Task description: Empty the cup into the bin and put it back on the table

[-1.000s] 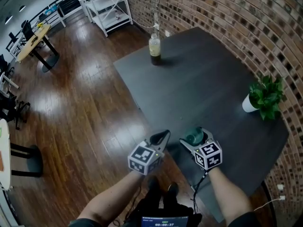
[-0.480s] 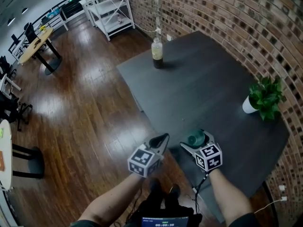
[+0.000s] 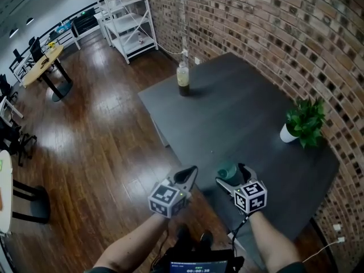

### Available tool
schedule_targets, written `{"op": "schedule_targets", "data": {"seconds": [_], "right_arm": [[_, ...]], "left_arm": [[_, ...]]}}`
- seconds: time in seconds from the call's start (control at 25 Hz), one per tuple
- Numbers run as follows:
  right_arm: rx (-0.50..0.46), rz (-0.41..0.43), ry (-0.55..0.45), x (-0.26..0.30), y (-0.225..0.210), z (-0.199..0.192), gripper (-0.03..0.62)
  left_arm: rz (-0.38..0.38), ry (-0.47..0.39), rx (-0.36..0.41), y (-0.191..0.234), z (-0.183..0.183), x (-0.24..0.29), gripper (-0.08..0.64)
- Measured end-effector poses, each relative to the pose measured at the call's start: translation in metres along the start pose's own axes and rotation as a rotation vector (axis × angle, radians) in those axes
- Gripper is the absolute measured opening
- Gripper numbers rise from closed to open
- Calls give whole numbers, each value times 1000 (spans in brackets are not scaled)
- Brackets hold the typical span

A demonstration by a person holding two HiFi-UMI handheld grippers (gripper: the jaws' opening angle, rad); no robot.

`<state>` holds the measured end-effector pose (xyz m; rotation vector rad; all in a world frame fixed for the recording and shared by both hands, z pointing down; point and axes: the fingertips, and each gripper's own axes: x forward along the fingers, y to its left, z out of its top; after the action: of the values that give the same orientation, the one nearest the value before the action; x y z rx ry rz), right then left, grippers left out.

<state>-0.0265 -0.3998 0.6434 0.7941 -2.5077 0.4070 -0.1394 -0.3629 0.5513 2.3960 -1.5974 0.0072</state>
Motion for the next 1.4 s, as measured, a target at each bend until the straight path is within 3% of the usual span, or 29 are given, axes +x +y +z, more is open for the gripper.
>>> {"op": "schedule_targets", "data": {"seconds": [0.16,0.4,0.56,0.64,1.0,1.08,1.4], "right_arm": [[61,-8,-37,-25,11,10,469],[74,-33,-104,-65,18,29,236],[44,-41,-141,-87,23,46,189],[41,-50,-164,-100,27,54,119],[15,-67,-250,-148,39,87,77],[17,-89,-260,-157,38,90,6],[13,-101,-270,-188,45,97,5]], "left_arm": [[13,-31,-30,-8,17,-16,2],[1,-64,4,-30,39,-33,2],[-14,-74,14,-44,47,-40,2],[-21,-80,18,-52,53,-46,2],[-117,-122,61,-85,77,-53,2],[-135,-134,62,-94,81,-55,2],[-143,-160,75,-106,99,-63,2]]}}
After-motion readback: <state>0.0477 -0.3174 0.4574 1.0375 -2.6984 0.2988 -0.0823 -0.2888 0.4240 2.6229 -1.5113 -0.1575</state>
